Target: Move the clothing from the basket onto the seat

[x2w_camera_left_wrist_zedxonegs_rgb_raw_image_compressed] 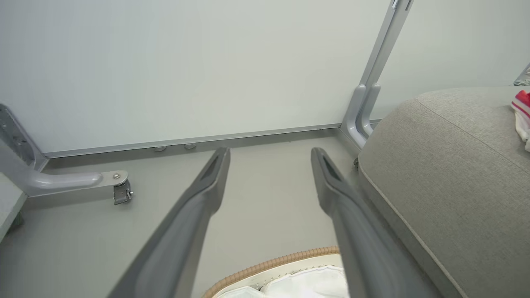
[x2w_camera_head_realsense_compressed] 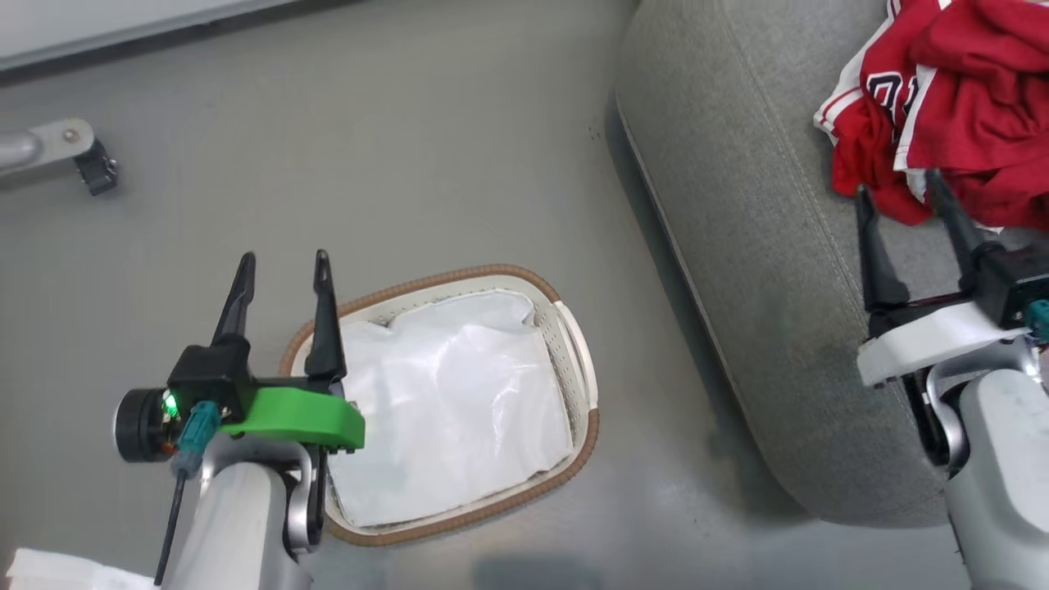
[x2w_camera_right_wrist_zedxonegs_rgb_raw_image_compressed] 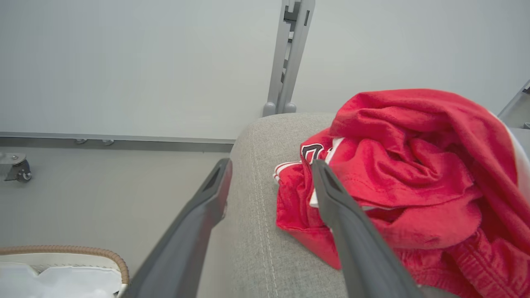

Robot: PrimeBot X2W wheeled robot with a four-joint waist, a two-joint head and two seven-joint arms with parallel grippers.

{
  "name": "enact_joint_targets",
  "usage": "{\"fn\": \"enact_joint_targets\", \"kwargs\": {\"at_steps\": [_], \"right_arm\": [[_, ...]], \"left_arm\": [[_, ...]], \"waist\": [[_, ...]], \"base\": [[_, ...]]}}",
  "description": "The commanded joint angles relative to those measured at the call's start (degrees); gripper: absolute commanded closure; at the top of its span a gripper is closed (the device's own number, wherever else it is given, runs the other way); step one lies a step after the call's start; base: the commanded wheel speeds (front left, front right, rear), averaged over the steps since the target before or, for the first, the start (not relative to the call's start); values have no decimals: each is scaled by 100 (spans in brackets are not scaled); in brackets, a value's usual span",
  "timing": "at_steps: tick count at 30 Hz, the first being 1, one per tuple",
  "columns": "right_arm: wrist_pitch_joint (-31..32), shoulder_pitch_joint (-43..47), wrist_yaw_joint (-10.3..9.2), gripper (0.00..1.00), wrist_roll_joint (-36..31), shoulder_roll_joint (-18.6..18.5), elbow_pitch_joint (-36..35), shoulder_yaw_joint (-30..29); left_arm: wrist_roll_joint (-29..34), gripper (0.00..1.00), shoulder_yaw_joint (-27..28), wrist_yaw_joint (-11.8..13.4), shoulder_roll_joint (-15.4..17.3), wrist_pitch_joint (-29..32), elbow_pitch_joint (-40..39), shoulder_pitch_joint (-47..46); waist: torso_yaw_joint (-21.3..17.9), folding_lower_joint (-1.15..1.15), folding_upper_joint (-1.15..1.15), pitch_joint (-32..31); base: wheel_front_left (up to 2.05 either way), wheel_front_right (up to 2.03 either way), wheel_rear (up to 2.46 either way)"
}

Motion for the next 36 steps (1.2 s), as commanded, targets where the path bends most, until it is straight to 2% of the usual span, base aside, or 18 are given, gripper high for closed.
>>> {"fn": "enact_joint_targets", "kwargs": {"at_steps": [1, 6, 12, 21, 29, 30, 33, 36], "right_arm": [[0, 144, -8, 0, 52, 55, 3, 59], [0, 358, -8, 0, 76, 415, 86, 280], [0, 620, -8, 0, -68, 639, 185, 516], [0, 1253, -8, 0, -133, 870, 286, 469], [0, 1512, -8, 0, -123, 921, 291, 432], [0, 1443, 0, 100, -118, 929, 284, 437], [17, 1498, 0, 100, -70, 972, 383, 432], [115, 1492, 0, 100, 266, 979, 375, 369]], "left_arm": [[4, 0, 107, 70, 22, 4, -12, 179], [-136, 0, 436, 151, 18, 4, 57, 609], [-85, 0, 622, 300, 18, 4, 92, 1005], [-242, 0, 697, 71, 19, 3, 32, 1595], [-493, 0, 693, -157, 19, 4, -41, 1918], [-466, 100, 677, -154, 3, 0, -37, 1844], [-510, 100, 680, -164, -12, 24, 93, 1844], [-823, 100, 730, -188, -11, 129, 109, 1792]], "waist": [[361, 0, 0, -534], [619, 0, 0, -921], [875, 0, 0, -1261], [1120, 0, 0, -1771], [1166, 0, 0, -1893], [1137, 0, 0, -1866], [1144, 0, 0, -1879], [1144, 0, 0, -1887]], "base": [[0, 0, 0], [0, 0, 0], [0, 0, 0], [0, 0, 0], [0, 0, 0], [0, 0, 0], [0, 0, 0], [0, 0, 0]]}}
